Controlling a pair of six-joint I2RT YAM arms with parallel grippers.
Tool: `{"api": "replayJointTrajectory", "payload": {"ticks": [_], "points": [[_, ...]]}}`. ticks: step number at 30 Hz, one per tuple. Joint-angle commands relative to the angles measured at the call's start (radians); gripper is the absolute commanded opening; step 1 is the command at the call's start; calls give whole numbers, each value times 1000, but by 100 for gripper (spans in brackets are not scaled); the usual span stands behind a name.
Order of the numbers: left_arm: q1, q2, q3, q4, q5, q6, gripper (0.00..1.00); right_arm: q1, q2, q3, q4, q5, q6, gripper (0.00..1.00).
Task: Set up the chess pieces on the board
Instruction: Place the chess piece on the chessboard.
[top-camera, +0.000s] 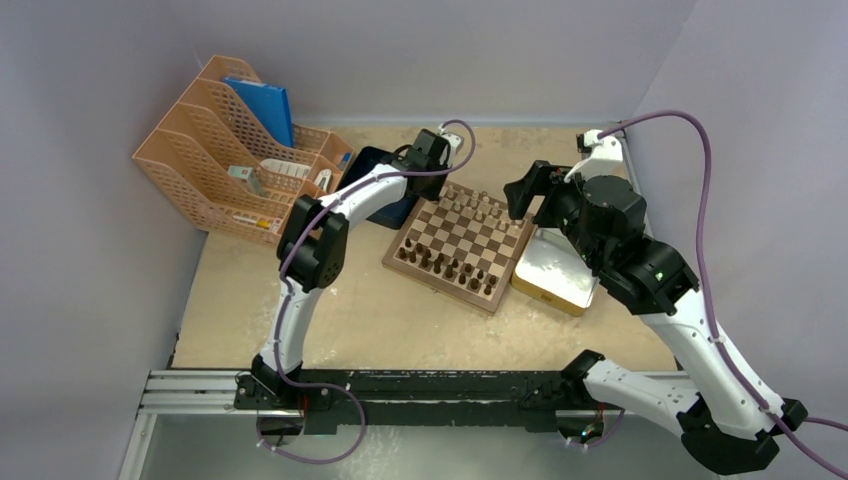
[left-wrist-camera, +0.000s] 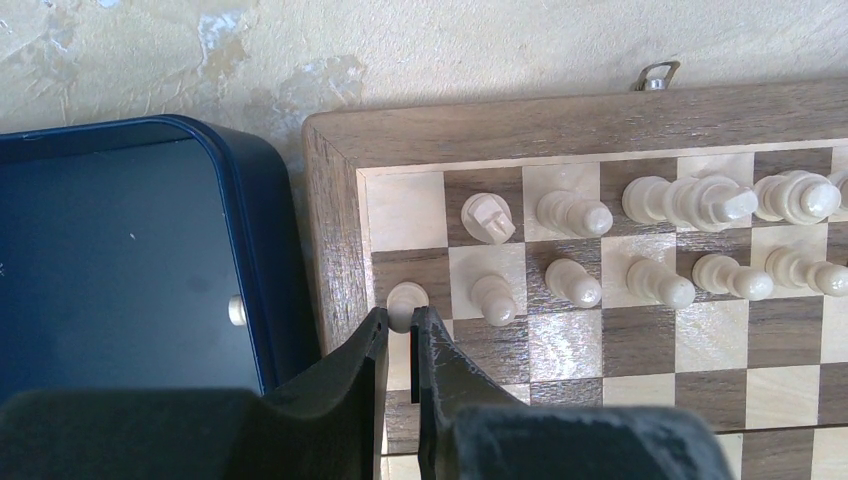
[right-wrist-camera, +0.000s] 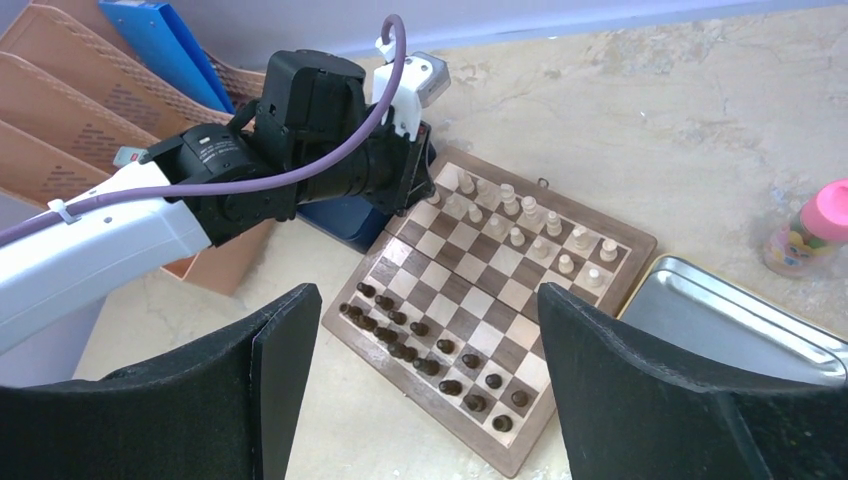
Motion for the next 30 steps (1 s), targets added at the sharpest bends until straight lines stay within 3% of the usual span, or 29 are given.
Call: {"api": "replayJointTrajectory", "payload": {"ticks": [1,30], "points": [[-4,16,37,14,15,-1,11,3,-1,38,24,31,-30,82],[-6,-101,100,-65,-13,-99,39,2,-2,38,26,34,-14,83]]}}
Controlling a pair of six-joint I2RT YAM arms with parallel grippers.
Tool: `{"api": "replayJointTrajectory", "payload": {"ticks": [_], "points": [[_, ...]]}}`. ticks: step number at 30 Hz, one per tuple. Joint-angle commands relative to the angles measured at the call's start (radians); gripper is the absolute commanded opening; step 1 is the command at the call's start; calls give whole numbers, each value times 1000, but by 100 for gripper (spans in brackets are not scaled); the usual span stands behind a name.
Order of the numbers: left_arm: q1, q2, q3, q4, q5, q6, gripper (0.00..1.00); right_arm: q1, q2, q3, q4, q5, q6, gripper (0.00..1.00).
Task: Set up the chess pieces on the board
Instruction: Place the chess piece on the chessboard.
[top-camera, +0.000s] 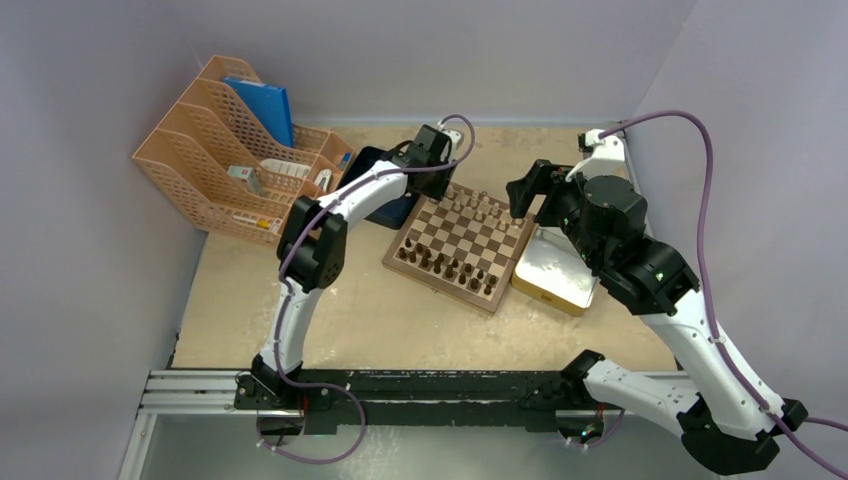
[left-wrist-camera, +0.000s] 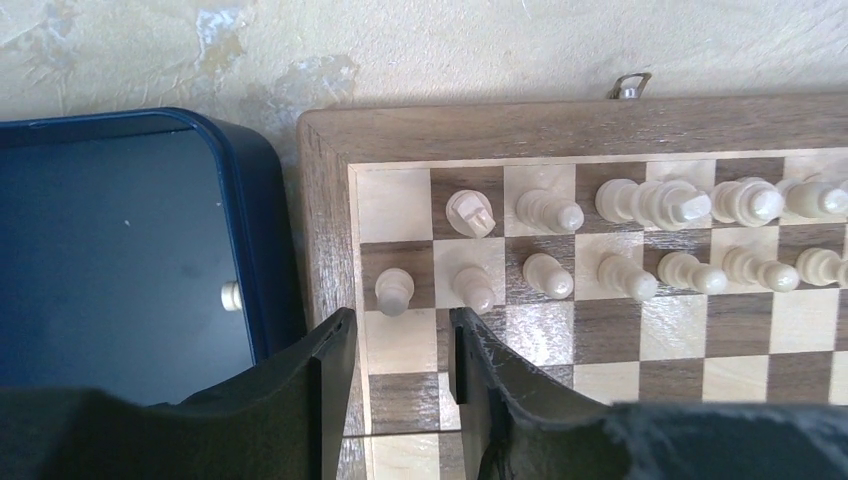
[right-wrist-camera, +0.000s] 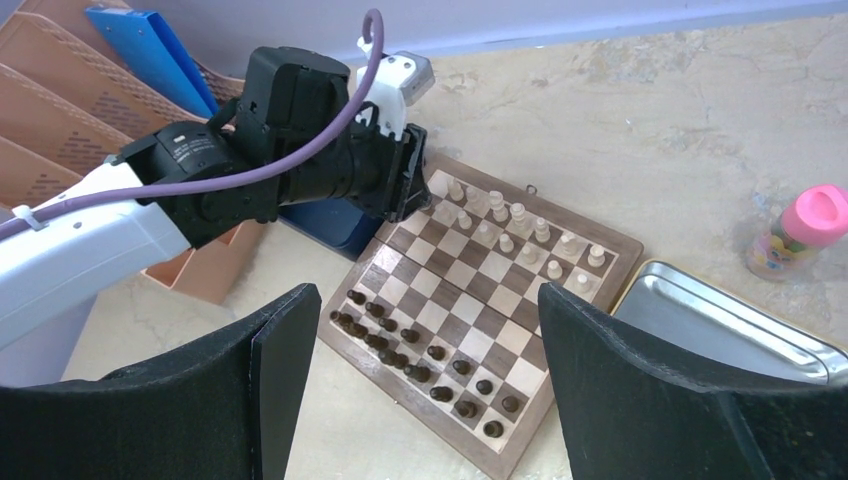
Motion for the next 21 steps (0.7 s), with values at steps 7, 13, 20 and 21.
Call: {"api": "replayJointTrajectory", "payload": {"ticks": [7,13,20,21], "points": [[29,-178,13,-53,-81,-243,40,2,27,74,-31,8,10,83],[137,-233,-74,12,0,-454,40,2,85,132,-68,10,28,82],[205,-220,-114,100,11,-384,41,3,128,163,-83,10,51,81],[210,-201,-101,94,8,-354,40,3,133,165,-87,10,55,81]]}}
